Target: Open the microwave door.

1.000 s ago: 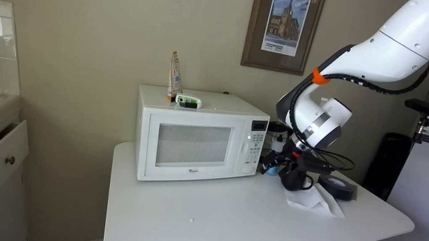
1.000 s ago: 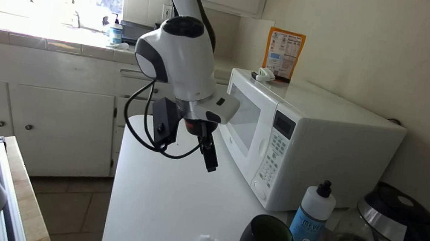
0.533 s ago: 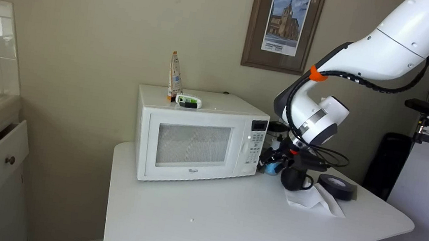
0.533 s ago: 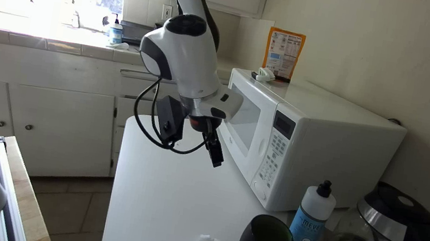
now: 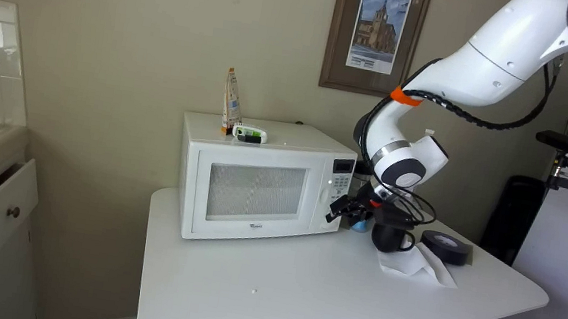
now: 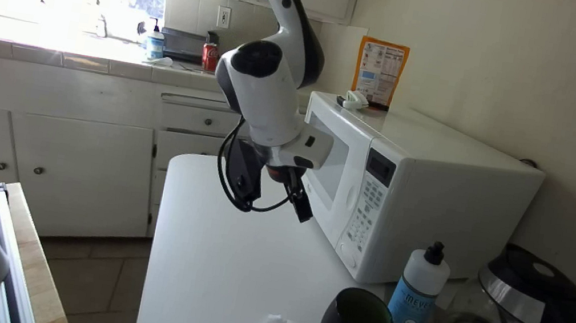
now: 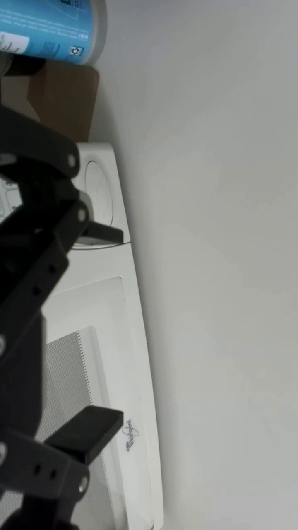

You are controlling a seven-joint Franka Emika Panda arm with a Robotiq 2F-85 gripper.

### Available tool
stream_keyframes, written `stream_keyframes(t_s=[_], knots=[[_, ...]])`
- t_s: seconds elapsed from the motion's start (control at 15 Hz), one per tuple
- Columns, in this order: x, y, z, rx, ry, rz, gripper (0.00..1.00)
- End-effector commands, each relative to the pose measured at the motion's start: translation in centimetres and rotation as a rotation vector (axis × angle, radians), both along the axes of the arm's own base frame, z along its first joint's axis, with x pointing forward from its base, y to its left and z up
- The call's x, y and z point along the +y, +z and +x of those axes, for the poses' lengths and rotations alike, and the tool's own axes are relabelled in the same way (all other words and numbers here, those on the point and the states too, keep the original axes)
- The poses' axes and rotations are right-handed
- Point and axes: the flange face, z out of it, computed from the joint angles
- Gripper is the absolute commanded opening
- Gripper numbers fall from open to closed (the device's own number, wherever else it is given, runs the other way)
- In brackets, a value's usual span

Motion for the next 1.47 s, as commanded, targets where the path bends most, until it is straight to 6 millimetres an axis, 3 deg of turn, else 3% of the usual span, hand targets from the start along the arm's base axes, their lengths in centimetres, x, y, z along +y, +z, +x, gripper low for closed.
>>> stream_keyframes(t_s=[0.0,0.2,0.47,0.53,0.67,1.27,1.33,1.4], knots=[[-1.4,-5.0,0.7,0.035,-0.006,-0.003,1.0],[-1.6,-7.4,0.9,0.049,-0.002,-0.008,1.0],[-1.8,-8.3,1.9,0.011,-0.011,-0.036,1.0],[-1.9,-8.3,2.1,-0.006,-0.018,-0.044,0.75],[-2.3,-8.1,2.6,-0.039,-0.044,-0.065,0.68],[-3.8,-10.4,4.6,-0.166,-0.139,-0.184,0.0],[-6.0,-9.1,5.3,-0.184,-0.135,-0.194,0.0],[-6.5,-9.1,5.5,-0.194,-0.129,-0.207,0.0]])
